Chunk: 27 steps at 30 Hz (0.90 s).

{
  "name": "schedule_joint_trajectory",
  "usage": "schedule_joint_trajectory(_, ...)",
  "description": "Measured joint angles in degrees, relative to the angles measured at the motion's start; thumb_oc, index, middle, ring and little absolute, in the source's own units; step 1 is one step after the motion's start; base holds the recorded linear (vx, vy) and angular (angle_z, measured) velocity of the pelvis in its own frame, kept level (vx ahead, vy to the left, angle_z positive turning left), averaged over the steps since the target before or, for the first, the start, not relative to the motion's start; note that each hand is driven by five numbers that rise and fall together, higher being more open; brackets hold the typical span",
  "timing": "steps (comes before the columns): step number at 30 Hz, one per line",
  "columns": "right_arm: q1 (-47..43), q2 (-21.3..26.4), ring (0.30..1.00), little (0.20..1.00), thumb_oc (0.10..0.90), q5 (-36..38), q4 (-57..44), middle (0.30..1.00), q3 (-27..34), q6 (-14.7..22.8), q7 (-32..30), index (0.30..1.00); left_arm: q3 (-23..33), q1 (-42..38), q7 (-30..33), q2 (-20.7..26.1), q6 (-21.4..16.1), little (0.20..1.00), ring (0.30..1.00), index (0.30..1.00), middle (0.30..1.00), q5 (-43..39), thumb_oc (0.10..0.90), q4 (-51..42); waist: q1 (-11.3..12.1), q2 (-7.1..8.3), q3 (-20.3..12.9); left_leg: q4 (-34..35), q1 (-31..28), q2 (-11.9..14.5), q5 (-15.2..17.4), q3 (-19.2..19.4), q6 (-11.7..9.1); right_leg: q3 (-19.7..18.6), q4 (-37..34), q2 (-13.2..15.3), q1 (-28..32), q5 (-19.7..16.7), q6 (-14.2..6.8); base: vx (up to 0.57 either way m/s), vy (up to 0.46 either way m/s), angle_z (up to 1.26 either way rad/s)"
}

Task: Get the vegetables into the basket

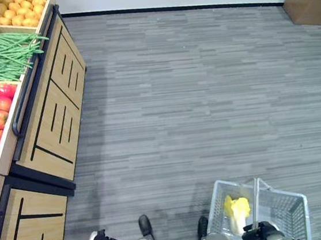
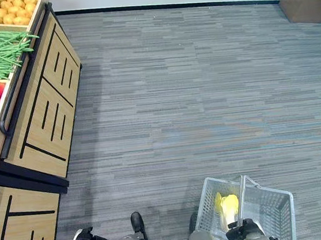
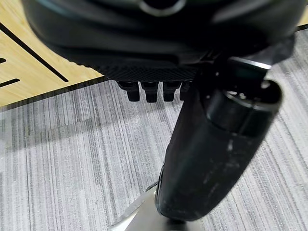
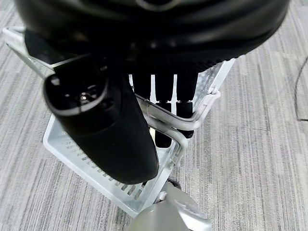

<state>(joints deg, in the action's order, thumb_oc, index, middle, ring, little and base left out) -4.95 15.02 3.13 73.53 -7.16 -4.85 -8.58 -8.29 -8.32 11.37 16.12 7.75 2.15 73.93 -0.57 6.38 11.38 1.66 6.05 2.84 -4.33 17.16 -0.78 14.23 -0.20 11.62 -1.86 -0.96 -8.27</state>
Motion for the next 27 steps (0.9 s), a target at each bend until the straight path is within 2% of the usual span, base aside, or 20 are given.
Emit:
schedule_joint_trajectory(5,-1.2,-0.8,0.3,0.3,0.4,-0.1,-0.2,0.3,0.0,0.1,0.3,0.3,0.0,-0.2,-0.1,0.5,0.0,1.0,1.0,1.0,1.0,0.0,0.9,0.0,0.0,1.42,0.4,0.0,-0.7,-0.9,0.9,0.1,0.8,-0.6,1.9,1.1,-0.2,0.0,0.0,0.04,0.09,0.0)
schedule_joint_trajectory(8,-1.4,-0.9,0.3,0.3,0.4,-0.1,-0.9,0.3,0.0,0.2,0.6,0.3,-0.1,-0.3,-0.1,0.2,0.0,1.0,1.0,1.0,1.0,0.0,0.9,0.1,0.1,1.45,0.4,0.3,-1.2,-1.4,1.7,-0.1,1.5,-1.4,4.0,1.8,-0.8,0.0,0.0,0.03,0.07,0.05)
schedule_joint_trajectory(11,-1.6,-1.2,0.3,0.3,0.4,-0.1,-0.9,0.3,-0.2,0.7,0.7,0.3,-0.6,-0.5,-0.1,0.2,0.0,1.0,1.0,1.0,1.0,0.0,0.9,0.2,0.9,1.57,0.3,1.4,-1.8,-1.9,1.2,-0.3,2.7,-2.1,7.3,2.7,-2.4,0.0,0.0,0.05,-0.011,0.0)
schedule_joint_trajectory(12,-2.5,-1.2,0.3,0.3,0.4,0.0,-1.1,0.3,-0.6,1.0,0.6,0.3,-0.7,-0.7,-0.1,0.1,0.0,1.0,1.0,1.0,1.0,0.0,0.9,0.2,1.1,1.03,0.5,3.0,-2.5,-1.6,0.8,-0.8,3.6,-3.3,12.9,3.0,-6.2,1.2,-1.5,0.12,-0.052,0.03)
schedule_joint_trajectory(13,-2.9,-1.2,0.3,0.3,0.4,0.1,-1.7,0.3,-0.6,1.1,0.6,0.3,-0.7,-0.7,-0.1,0.0,0.0,1.0,1.0,1.0,1.0,0.0,0.9,0.3,0.5,0.8,0.4,3.3,-2.4,-1.6,0.4,-1.2,3.9,-4.2,13.8,3.1,-7.3,1.7,-1.9,0.12,-0.045,0.11)
schedule_joint_trajectory(14,-2.9,-1.2,0.3,0.3,0.4,0.0,-2.0,0.3,-0.8,1.1,0.8,0.3,-1.0,-0.9,-0.1,0.0,0.2,1.0,1.0,1.0,1.0,0.0,0.9,0.3,0.2,0.98,0.4,3.4,-2.4,-1.8,0.5,-2.0,4.0,-5.1,12.7,3.3,-7.7,1.9,-2.2,0.13,-0.043,0.38)
schedule_joint_trajectory(16,-3.5,-1.4,0.3,0.3,0.4,-0.1,-2.3,0.3,-2.3,1.3,0.8,0.3,-1.2,-1.8,0.0,-0.1,0.3,1.0,1.0,1.0,1.0,0.0,0.9,0.6,-0.3,0.8,0.9,3.4,-2.4,-1.4,0.5,-4.0,4.1,-7.1,4.7,2.4,-8.7,0.6,-2.5,0.1,-0.033,0.43)
schedule_joint_trajectory(17,-3.5,-1.5,0.3,0.3,0.4,-0.1,-2.4,0.3,-2.3,1.3,0.8,0.3,-1.1,-1.6,0.1,-0.1,0.2,1.0,1.0,1.0,1.0,0.0,0.9,0.9,-0.3,0.88,0.8,3.4,-2.6,-1.4,0.2,-4.4,3.9,-7.2,2.1,2.3,-8.8,-1.0,-2.4,0.14,-0.059,0.5)
schedule_joint_trajectory(18,-3.5,-2.1,0.3,0.3,0.4,0.0,-2.3,0.3,-2.2,1.3,0.7,0.3,-1.1,-1.5,0.1,0.4,0.2,1.0,1.0,1.0,1.0,0.0,0.9,0.8,-0.3,2.01,1.1,3.4,-3.4,-2.0,0.3,-5.2,3.4,-7.1,-0.5,2.4,-9.2,-4.9,-2.3,0.14,-0.059,0.5)
schedule_joint_trajectory(19,-3.5,-2.5,0.3,0.3,0.4,0.0,-2.3,0.3,-2.2,1.3,0.7,0.3,-1.1,-1.6,0.1,0.3,0.0,1.0,1.0,1.0,1.0,0.0,0.9,0.7,-0.3,1.92,1.5,3.4,-3.7,-2.1,0.7,-6.5,3.0,-7.8,-1.8,1.8,-9.2,-5.4,-2.3,0.19,-0.09,0.82)
schedule_joint_trajectory(20,-3.3,-3.3,0.3,0.3,0.4,0.0,-2.3,0.3,-2.3,1.4,0.7,0.3,-1.0,-1.6,0.4,1.2,0.0,1.0,1.0,1.0,1.0,0.0,0.9,0.8,-0.8,2.68,1.3,3.3,-3.8,-1.9,0.4,-8.2,1.5,-9.4,-4.0,0.2,-7.9,-8.6,-1.0,0.16,-0.081,0.88)
schedule_joint_trajectory(21,-3.4,-3.3,0.3,0.3,0.4,0.0,-2.0,0.3,-2.2,1.4,0.6,0.3,-1.0,-1.5,0.5,0.8,-0.1,1.0,1.0,1.0,1.0,0.0,0.9,0.8,-1.3,2.22,1.7,3.4,-4.2,-1.3,0.5,-9.9,0.5,-10.3,-4.1,-1.1,-6.7,-9.4,-1.0,0.16,-0.081,0.86)
schedule_joint_trajectory(23,-3.6,-3.3,0.3,0.3,0.4,-0.3,-1.9,0.3,-2.3,1.4,0.7,0.3,-1.0,-0.5,0.7,-0.1,-0.3,1.0,1.0,1.0,1.0,-0.1,0.9,0.0,-0.9,0.69,1.7,3.1,-4.7,0.9,0.5,-10.3,-0.8,-11.4,-4.6,-3.7,-5.3,-8.2,-0.4,0.12,-0.092,0.24)
schedule_joint_trajectory(24,-3.6,-3.2,0.3,0.3,0.4,-0.3,-2.0,0.3,-2.3,1.5,0.7,0.3,-0.7,-0.2,0.8,-0.4,-0.4,1.0,1.0,1.0,1.0,-0.4,0.9,0.0,-0.8,0.39,1.6,2.8,-4.8,1.5,0.3,-10.3,-1.4,-11.2,-4.5,-4.3,-5.0,-8.1,0.0,0.14,-0.193,0.25)
schedule_joint_trajectory(25,-3.5,-2.4,0.3,0.3,0.4,-0.3,-2.2,0.3,-2.3,1.8,0.6,0.3,-0.8,-0.5,0.8,-0.8,-0.2,1.0,1.0,1.0,1.0,-0.5,0.9,0.0,-1.5,-0.83,2.3,1.5,-4.6,2.6,-0.4,-11.6,-2.3,-10.1,-3.7,-5.5,-3.4,-7.1,1.1,0.08,-0.183,0.41)
schedule_joint_trajectory(27,-3.5,-1.7,0.3,0.3,0.4,-0.2,-2.1,0.3,-2.1,1.6,0.6,0.3,-1.0,-0.9,0.8,-1.2,-0.2,1.0,1.0,1.0,1.0,-0.5,0.9,0.1,-2.0,-1.7,2.7,0.3,-4.5,3.1,-0.6,-13.0,-2.5,-9.2,-2.3,-6.0,-2.7,-5.9,1.9,0.12,-0.235,0.55)
